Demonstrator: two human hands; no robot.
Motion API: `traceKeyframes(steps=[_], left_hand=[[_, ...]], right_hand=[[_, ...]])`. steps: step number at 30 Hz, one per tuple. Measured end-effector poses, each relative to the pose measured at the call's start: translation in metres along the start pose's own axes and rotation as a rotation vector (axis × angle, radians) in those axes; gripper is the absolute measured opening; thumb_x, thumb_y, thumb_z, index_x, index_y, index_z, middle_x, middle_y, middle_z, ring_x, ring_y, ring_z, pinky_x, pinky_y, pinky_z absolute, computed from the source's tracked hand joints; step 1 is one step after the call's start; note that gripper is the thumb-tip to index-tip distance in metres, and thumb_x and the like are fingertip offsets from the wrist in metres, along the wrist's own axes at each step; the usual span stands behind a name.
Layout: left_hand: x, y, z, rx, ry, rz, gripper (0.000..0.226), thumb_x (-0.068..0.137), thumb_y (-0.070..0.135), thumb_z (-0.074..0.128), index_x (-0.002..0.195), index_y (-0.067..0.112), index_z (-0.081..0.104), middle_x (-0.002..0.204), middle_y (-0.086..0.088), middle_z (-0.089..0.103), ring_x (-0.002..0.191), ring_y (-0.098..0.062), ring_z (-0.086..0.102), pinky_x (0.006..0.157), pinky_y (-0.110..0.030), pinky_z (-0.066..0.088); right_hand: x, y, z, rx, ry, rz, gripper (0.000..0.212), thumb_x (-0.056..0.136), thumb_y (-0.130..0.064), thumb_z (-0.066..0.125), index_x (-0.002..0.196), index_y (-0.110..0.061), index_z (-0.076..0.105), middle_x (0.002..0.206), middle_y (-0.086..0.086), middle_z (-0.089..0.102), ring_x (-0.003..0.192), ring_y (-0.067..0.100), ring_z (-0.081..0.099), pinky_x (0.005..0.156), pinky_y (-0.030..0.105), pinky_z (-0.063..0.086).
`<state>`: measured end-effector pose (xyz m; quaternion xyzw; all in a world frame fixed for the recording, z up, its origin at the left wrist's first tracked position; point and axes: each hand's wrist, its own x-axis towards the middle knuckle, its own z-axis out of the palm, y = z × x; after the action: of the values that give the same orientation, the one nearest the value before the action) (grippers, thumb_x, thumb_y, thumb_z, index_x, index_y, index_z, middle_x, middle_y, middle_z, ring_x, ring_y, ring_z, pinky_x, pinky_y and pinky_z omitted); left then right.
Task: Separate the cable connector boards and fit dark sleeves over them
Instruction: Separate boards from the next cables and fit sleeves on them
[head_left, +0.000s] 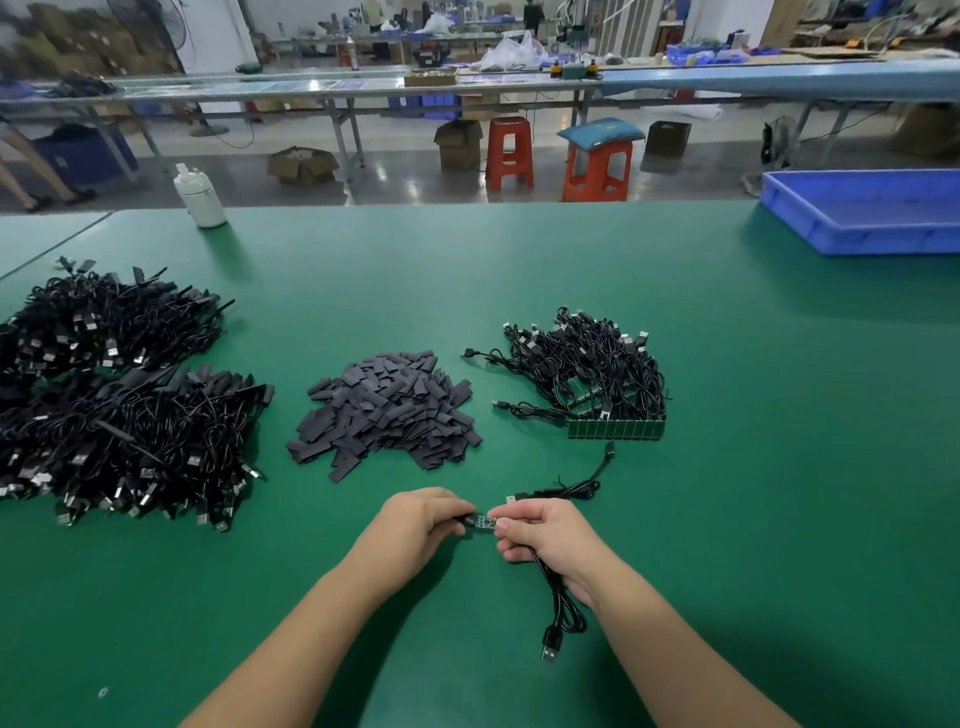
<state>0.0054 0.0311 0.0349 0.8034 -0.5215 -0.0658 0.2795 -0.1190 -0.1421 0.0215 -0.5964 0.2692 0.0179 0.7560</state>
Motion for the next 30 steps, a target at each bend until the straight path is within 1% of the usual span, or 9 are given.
traceKeyframes(steps=[5, 9, 13, 17, 19, 21, 25, 27, 30], left_hand=[[-0.001, 0.002, 0.002, -0.025, 0.021, -0.04, 0.021, 0.091, 0.026, 0.068, 0.11, 0.02, 0.073, 0.097, 0.006, 0.071, 0.086, -0.008, 0.063, 0.082, -0.02, 0.047], [0.0, 0.006, 0.004, 0.01, -0.022, -0.05, 0.019, 0.092, 0.027, 0.065, 0.109, 0.02, 0.072, 0.095, 0.002, 0.071, 0.086, -0.014, 0.063, 0.081, -0.028, 0.049], [0.001, 0.011, 0.012, 0.034, -0.037, -0.06, 0.021, 0.093, 0.024, 0.063, 0.112, 0.022, 0.071, 0.095, 0.003, 0.068, 0.089, -0.016, 0.062, 0.081, -0.028, 0.048], [0.002, 0.015, 0.017, 0.015, -0.021, -0.067, 0.023, 0.093, 0.025, 0.063, 0.114, 0.024, 0.071, 0.097, 0.002, 0.069, 0.09, -0.016, 0.062, 0.083, -0.03, 0.048], [0.001, 0.015, 0.018, -0.006, -0.002, -0.057, 0.021, 0.093, 0.024, 0.063, 0.112, 0.024, 0.072, 0.095, 0.002, 0.07, 0.089, -0.015, 0.063, 0.082, -0.029, 0.049], [0.0, 0.015, 0.019, -0.029, 0.019, -0.061, 0.021, 0.092, 0.022, 0.064, 0.111, 0.023, 0.073, 0.094, 0.003, 0.07, 0.087, -0.014, 0.064, 0.081, -0.027, 0.049], [0.0, 0.015, 0.019, -0.064, 0.074, -0.12, 0.019, 0.089, 0.022, 0.07, 0.106, 0.022, 0.075, 0.092, 0.006, 0.072, 0.086, -0.009, 0.064, 0.082, -0.021, 0.049], [0.0, 0.017, 0.021, -0.059, 0.051, -0.127, 0.019, 0.089, 0.022, 0.068, 0.107, 0.023, 0.075, 0.093, 0.006, 0.072, 0.086, -0.008, 0.064, 0.083, -0.021, 0.049], [0.002, 0.02, 0.024, -0.013, -0.031, -0.115, 0.021, 0.091, 0.02, 0.062, 0.108, 0.027, 0.073, 0.094, 0.006, 0.069, 0.087, -0.009, 0.062, 0.083, -0.024, 0.048]], right_hand=[[0.001, 0.001, -0.002, 0.035, 0.003, -0.009, 0.015, 0.089, 0.001, 0.068, 0.102, -0.003, 0.074, 0.079, 0.008, 0.073, 0.069, 0.015, 0.068, 0.066, 0.025, 0.058], [0.002, 0.003, 0.0, -0.012, -0.013, -0.014, 0.015, 0.088, 0.001, 0.069, 0.1, -0.006, 0.074, 0.08, 0.008, 0.073, 0.07, 0.015, 0.069, 0.067, 0.025, 0.058], [0.003, 0.005, 0.002, -0.045, -0.011, -0.012, 0.017, 0.088, 0.001, 0.07, 0.103, -0.006, 0.071, 0.082, 0.009, 0.074, 0.072, 0.015, 0.07, 0.069, 0.025, 0.058], [0.003, 0.005, 0.003, -0.043, -0.005, -0.006, 0.025, 0.087, 0.001, 0.07, 0.111, -0.009, 0.068, 0.086, 0.009, 0.076, 0.075, 0.018, 0.072, 0.07, 0.026, 0.059], [0.003, 0.006, 0.003, -0.044, -0.016, -0.005, 0.029, 0.089, 0.0, 0.069, 0.116, -0.009, 0.066, 0.088, 0.009, 0.077, 0.078, 0.019, 0.073, 0.07, 0.025, 0.059], [0.002, 0.006, 0.002, -0.054, -0.033, -0.003, 0.027, 0.092, -0.002, 0.066, 0.119, -0.005, 0.066, 0.091, 0.009, 0.077, 0.082, 0.018, 0.074, 0.071, 0.024, 0.058], [0.001, 0.005, 0.001, -0.094, -0.073, 0.007, 0.027, 0.1, -0.004, 0.053, 0.124, -0.005, 0.065, 0.099, 0.006, 0.077, 0.092, 0.018, 0.074, 0.076, 0.025, 0.058], [0.001, 0.004, 0.001, -0.113, -0.067, 0.016, 0.031, 0.1, -0.002, 0.051, 0.129, -0.004, 0.061, 0.102, 0.01, 0.075, 0.092, 0.018, 0.073, 0.078, 0.026, 0.059], [0.0, 0.005, 0.003, -0.185, -0.072, 0.013, 0.039, 0.101, -0.001, 0.05, 0.14, -0.003, 0.049, 0.107, 0.014, 0.072, 0.09, 0.017, 0.072, 0.08, 0.025, 0.058]])
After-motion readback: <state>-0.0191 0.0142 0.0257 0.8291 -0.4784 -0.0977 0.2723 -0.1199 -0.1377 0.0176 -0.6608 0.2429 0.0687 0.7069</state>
